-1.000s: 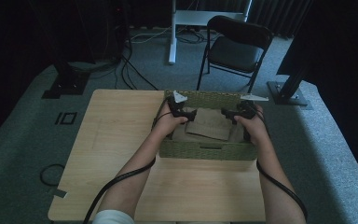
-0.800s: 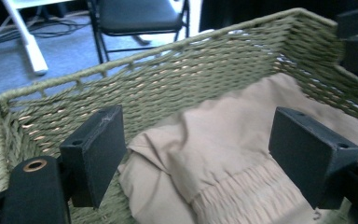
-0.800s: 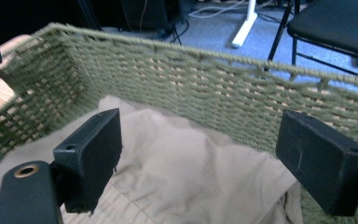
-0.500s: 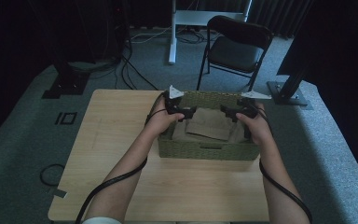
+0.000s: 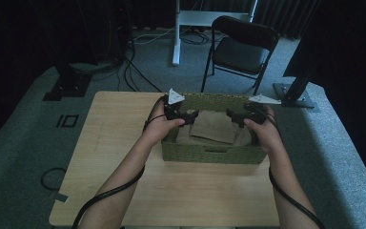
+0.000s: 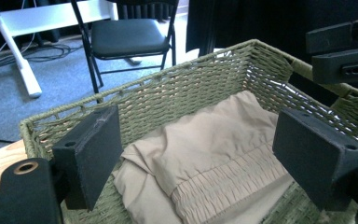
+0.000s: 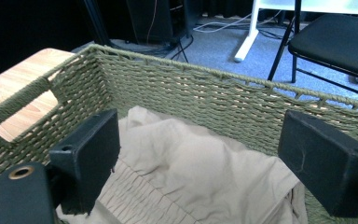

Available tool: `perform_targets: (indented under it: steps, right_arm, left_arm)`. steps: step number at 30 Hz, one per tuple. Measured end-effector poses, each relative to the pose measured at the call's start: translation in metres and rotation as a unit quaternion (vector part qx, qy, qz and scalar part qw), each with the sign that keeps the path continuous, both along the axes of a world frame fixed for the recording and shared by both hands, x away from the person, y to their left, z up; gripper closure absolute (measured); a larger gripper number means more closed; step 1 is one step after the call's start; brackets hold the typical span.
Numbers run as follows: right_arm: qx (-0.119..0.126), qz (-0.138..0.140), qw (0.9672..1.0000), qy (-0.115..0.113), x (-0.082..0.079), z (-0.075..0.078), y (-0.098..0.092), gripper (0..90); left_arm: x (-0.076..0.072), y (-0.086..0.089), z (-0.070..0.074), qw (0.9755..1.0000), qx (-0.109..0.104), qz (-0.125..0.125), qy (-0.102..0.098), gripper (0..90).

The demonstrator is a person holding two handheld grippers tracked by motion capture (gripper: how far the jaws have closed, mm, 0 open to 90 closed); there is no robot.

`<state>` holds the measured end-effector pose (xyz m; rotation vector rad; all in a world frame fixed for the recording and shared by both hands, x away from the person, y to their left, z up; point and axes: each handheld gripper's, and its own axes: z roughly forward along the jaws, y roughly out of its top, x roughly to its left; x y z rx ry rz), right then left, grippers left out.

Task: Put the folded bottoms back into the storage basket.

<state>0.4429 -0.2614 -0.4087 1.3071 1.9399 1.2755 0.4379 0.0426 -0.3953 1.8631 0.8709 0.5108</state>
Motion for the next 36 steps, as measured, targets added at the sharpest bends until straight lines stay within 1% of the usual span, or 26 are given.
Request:
perform_targets:
  steps: [1,3,6,7,11,12,13,15,17,19,21,23,24,27,30,34,36]
  right_arm:
    - [-0.001,0.001,1.0,-0.003,-0.002,0.0,0.0,12.5]
    - [-0.002,0.006,1.0,-0.004,-0.004,0.001,0.001,12.5]
    - [-0.003,0.006,0.9999,-0.008,-0.008,0.0,0.0,12.5]
    - [-0.005,0.006,0.9999,-0.009,-0.009,0.0,-0.001,12.5]
    - [-0.007,0.016,0.9998,-0.011,-0.016,-0.002,-0.003,12.6]
    - [-0.007,0.016,0.9998,-0.011,-0.016,-0.002,-0.003,12.6]
    - [-0.007,0.02,0.9997,-0.013,-0.019,-0.003,-0.004,13.3]
    - [-0.012,0.027,0.9995,-0.014,-0.023,-0.004,-0.004,13.2]
    - [-0.021,0.028,0.9992,-0.02,-0.027,-0.004,-0.004,13.3]
    - [-0.027,0.036,0.9987,-0.025,-0.031,-0.004,-0.004,13.3]
    - [-0.02,0.04,0.9987,-0.025,-0.035,-0.005,-0.003,13.2]
    - [-0.021,0.043,0.9985,-0.028,-0.039,-0.005,-0.002,13.2]
    - [-0.022,0.044,0.9984,-0.029,-0.04,-0.006,-0.002,13.2]
    - [-0.016,0.047,0.9983,-0.03,-0.045,-0.007,-0.001,13.2]
    - [-0.016,0.05,0.9981,-0.033,-0.049,-0.008,0.0,13.2]
    - [-0.019,0.059,0.9975,-0.034,-0.056,-0.009,0.0,13.2]
    - [-0.022,0.062,0.9972,-0.036,-0.059,-0.009,0.0,13.2]
  left_arm:
    - [-0.002,0.001,0.0,1.0,0.002,-0.004,-0.002,16.8]
    - [-0.006,0.001,0.0,1.0,-0.001,-0.008,-0.003,16.8]
    - [-0.01,0.003,-0.002,0.9999,-0.002,-0.012,-0.001,16.8]
    - [-0.011,0.003,-0.002,0.9999,-0.005,-0.013,0.001,16.8]
    - [-0.018,0.008,-0.006,0.9997,-0.006,-0.024,0.003,16.8]
    - [-0.018,0.008,-0.006,0.9997,-0.006,-0.024,0.003,16.8]
    - [-0.02,0.009,-0.007,0.9997,-0.008,-0.023,0.004,16.8]
    - [-0.024,0.011,-0.008,0.9997,-0.006,-0.024,0.002,16.8]
    - [-0.029,0.012,-0.007,0.9996,-0.012,-0.026,0.001,16.8]
    - [-0.033,0.014,-0.006,0.9996,-0.016,-0.025,-0.001,16.8]
    - [-0.036,0.017,-0.005,0.9996,-0.016,-0.021,-0.007,16.8]
    - [-0.041,0.018,-0.006,0.9998,-0.017,-0.008,-0.01,16.8]
    - [-0.044,0.019,-0.007,0.9998,-0.011,-0.008,-0.011,16.8]
    - [-0.051,0.019,-0.009,0.9998,-0.008,-0.017,-0.011,16.8]
    - [-0.058,0.019,-0.01,0.9995,-0.018,-0.023,-0.012,16.8]
    - [-0.064,0.017,-0.01,0.9992,-0.018,-0.032,-0.017,16.8]
    - [-0.067,0.017,-0.009,0.999,-0.023,-0.035,-0.019,16.8]
